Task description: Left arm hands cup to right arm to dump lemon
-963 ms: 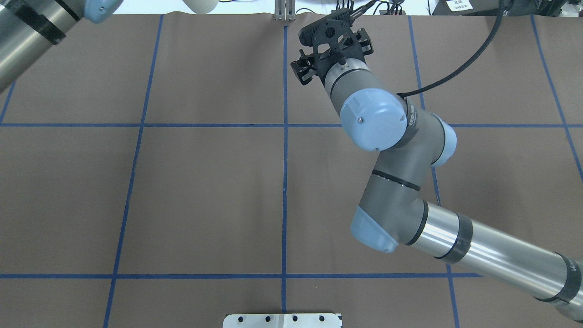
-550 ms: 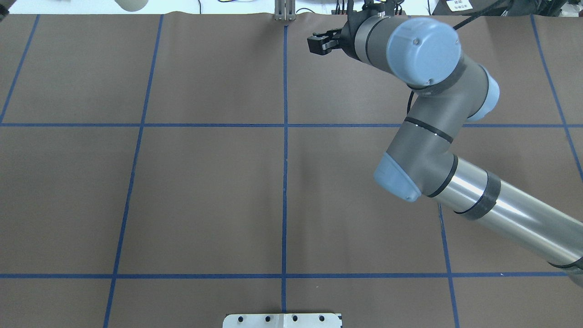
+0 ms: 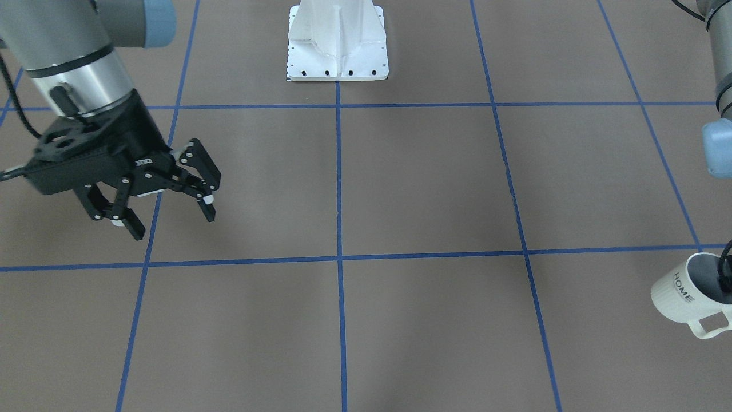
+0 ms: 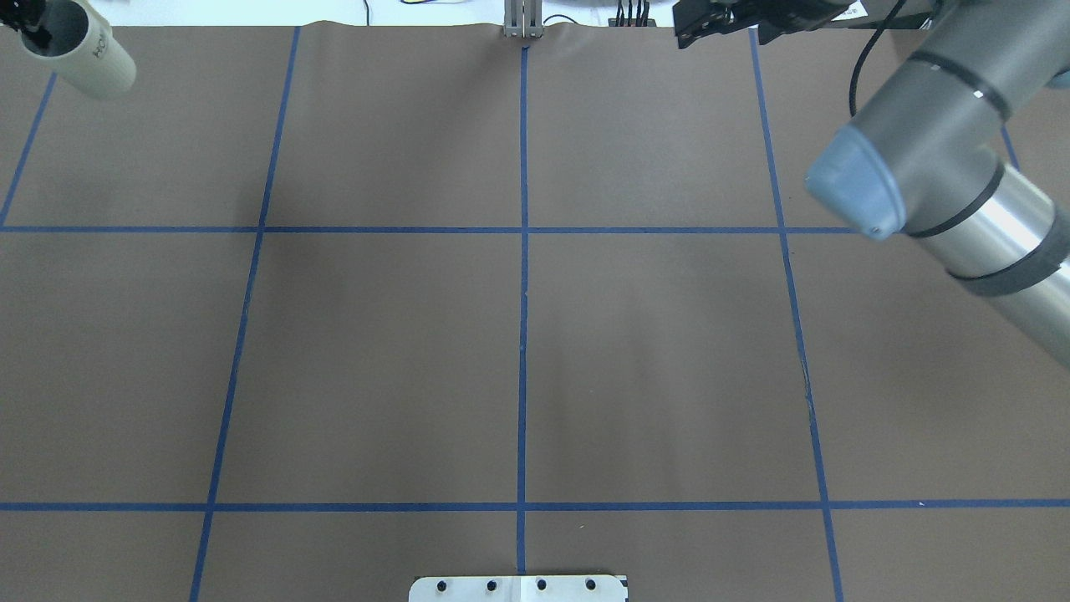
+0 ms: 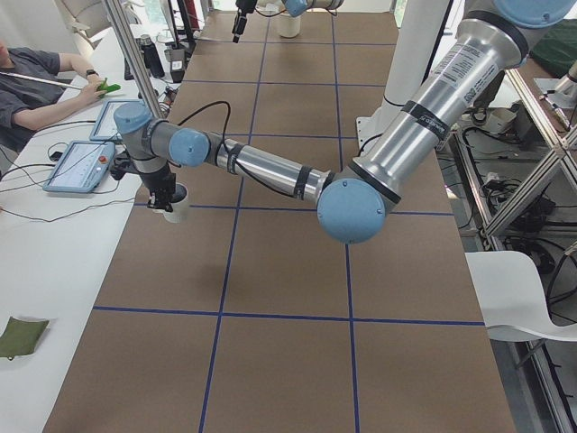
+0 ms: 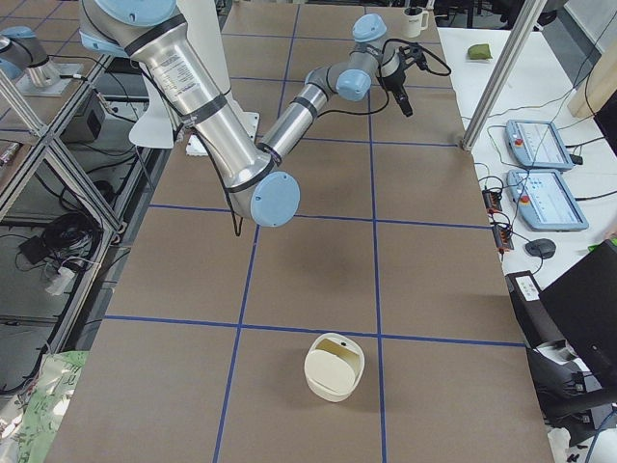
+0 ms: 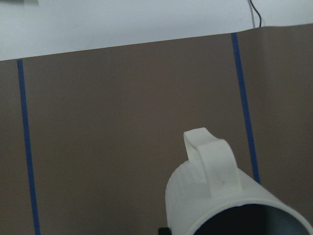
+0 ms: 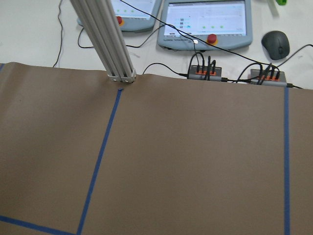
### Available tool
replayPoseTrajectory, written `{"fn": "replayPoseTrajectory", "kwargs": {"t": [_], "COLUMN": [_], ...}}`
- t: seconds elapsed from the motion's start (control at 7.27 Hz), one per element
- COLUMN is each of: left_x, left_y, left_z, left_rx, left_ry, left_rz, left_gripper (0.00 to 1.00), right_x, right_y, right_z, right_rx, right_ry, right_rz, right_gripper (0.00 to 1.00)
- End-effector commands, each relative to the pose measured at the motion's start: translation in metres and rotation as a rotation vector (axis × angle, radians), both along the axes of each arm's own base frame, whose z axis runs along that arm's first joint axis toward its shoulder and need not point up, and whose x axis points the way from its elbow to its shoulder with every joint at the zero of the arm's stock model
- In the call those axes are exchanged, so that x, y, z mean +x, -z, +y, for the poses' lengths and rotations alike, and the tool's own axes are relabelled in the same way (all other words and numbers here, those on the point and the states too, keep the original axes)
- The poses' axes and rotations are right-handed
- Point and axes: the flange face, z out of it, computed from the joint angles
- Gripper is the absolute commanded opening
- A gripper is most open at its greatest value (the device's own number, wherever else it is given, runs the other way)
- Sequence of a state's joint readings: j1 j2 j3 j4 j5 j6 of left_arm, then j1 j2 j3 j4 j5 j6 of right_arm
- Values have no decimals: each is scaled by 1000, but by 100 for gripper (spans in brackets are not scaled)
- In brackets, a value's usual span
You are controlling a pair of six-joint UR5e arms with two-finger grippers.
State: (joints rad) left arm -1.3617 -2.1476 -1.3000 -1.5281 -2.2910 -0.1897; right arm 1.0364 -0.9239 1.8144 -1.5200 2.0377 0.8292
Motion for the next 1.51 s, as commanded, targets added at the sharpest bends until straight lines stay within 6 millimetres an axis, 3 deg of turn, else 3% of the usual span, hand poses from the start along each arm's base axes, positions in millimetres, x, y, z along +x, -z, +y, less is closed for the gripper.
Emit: {"fn": "replayPoseTrajectory", "kwargs": {"t": [0.0, 0.14, 0.41, 0.55, 0.83, 0.96, 1.1, 1.38], "left_x": [32, 65, 57, 55, 81, 91, 99, 120], "left_y": [-19, -12, -28, -45, -66, -74, -76, -94], "left_z": [87, 133, 195, 215, 228, 231, 234, 239], "left_rx": [-73, -96, -122, -140, -180, -202, -209, -231], "left_ry": [58, 78, 73, 56, 3, -17, -33, -74], "left_rz": [3, -22, -23, -32, -48, -59, -63, -81], "left_gripper": [0, 0, 0, 0, 0, 0, 0, 0], "right_x": [102, 131, 170, 182, 192, 190, 177, 176], "right_y": [-38, -58, -74, -98, -148, -167, -174, -173], "right_z": [-15, -6, 10, 27, 64, 69, 70, 71], "right_rx": [-130, -149, -185, -195, -244, -283, -290, -284], "right_ry": [48, 93, 183, 227, 257, 263, 287, 291], "right_rz": [28, 103, 212, 241, 247, 261, 272, 256], "right_gripper": [100, 100, 100, 100, 100, 100, 100, 100]}}
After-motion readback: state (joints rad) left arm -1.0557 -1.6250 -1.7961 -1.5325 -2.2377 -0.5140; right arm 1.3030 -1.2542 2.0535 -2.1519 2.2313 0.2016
